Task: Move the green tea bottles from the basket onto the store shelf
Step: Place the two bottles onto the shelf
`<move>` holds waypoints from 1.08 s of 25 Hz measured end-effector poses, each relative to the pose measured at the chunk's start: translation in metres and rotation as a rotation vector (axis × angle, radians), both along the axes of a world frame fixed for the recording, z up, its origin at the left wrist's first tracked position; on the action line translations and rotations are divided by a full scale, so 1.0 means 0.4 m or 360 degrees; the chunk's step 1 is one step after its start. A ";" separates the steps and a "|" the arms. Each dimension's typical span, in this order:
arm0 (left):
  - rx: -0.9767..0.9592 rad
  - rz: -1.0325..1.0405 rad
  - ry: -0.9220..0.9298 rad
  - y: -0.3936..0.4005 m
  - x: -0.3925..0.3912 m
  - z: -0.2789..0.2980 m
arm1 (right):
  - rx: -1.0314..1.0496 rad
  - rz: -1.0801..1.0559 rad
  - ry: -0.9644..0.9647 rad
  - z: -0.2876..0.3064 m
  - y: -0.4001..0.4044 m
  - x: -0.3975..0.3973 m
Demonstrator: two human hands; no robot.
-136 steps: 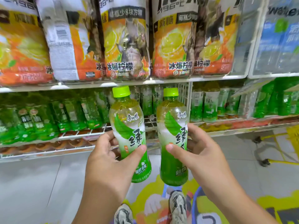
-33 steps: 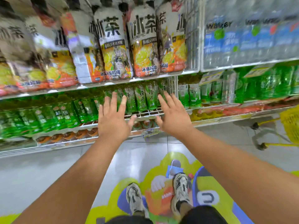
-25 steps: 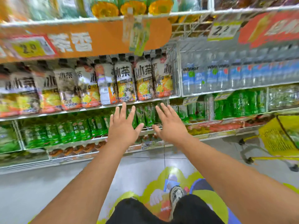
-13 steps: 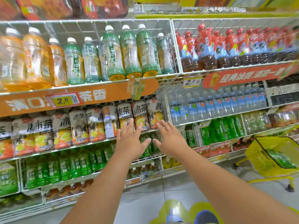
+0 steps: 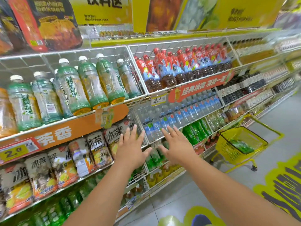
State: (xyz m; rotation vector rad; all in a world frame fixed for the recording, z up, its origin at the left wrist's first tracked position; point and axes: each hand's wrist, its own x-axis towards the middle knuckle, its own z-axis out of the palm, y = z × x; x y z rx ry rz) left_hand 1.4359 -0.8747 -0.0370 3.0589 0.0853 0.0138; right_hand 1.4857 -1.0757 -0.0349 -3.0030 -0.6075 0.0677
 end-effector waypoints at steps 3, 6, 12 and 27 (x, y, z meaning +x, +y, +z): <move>0.0062 -0.0092 -0.0045 -0.088 0.027 0.030 | 0.0003 -0.0094 -0.0071 0.019 -0.118 0.004; 0.0112 -0.0177 -0.0020 -0.211 0.051 0.049 | 0.0016 -0.0164 -0.0103 0.030 -0.268 0.000; 0.0208 -0.0265 -0.0036 -0.515 0.106 0.052 | 0.0026 -0.0310 -0.0144 0.012 -0.647 0.012; 0.0218 -0.0614 0.0062 -1.245 0.407 -0.050 | -0.0003 -0.0801 -0.0144 -0.102 -1.410 0.122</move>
